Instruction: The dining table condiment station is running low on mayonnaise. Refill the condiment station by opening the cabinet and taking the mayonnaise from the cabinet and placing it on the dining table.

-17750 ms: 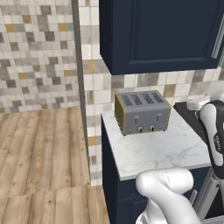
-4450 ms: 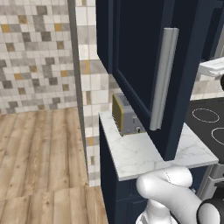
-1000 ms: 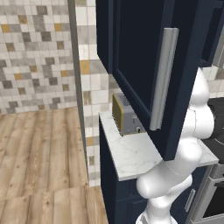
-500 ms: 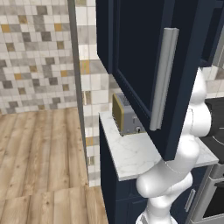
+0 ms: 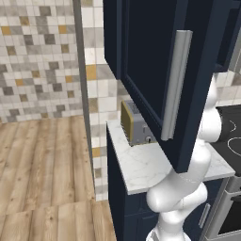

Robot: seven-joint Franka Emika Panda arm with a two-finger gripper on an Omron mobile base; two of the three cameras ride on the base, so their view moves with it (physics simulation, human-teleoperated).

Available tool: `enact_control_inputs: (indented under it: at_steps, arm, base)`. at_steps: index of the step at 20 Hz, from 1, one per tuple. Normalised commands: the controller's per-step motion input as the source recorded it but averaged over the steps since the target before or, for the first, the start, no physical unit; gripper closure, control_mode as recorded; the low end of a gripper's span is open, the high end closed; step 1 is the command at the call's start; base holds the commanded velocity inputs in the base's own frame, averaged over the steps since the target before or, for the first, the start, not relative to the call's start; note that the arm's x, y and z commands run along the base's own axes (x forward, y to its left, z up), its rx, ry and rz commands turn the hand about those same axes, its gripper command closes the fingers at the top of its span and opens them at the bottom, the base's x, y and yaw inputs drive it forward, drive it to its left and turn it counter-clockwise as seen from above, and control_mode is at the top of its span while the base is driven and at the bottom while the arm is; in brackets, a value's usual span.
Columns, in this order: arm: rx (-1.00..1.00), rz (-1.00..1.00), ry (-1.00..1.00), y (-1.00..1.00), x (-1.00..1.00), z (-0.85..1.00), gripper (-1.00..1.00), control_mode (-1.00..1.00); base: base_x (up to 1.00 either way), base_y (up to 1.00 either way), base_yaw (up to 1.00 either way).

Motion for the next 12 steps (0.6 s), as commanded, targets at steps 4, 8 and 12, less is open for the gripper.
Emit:
enact_control_inputs:
  at_steps: [4,8,12]
  arm:
    - [0.00,0.00,0.07,0.02,0.18,0.00,1.00,-1.00]
    - [0.00,0.00,0.03,0.04,0.02,0.00,1.00,-1.00]
    - [0.00,0.00,0.00,0.00,0.00,0.00,1.00,-1.00]
  base:
    - [0.00,0.00,0.00]
    - [0.00,0.00,0.00]
    - [0.00,0.00,0.00]
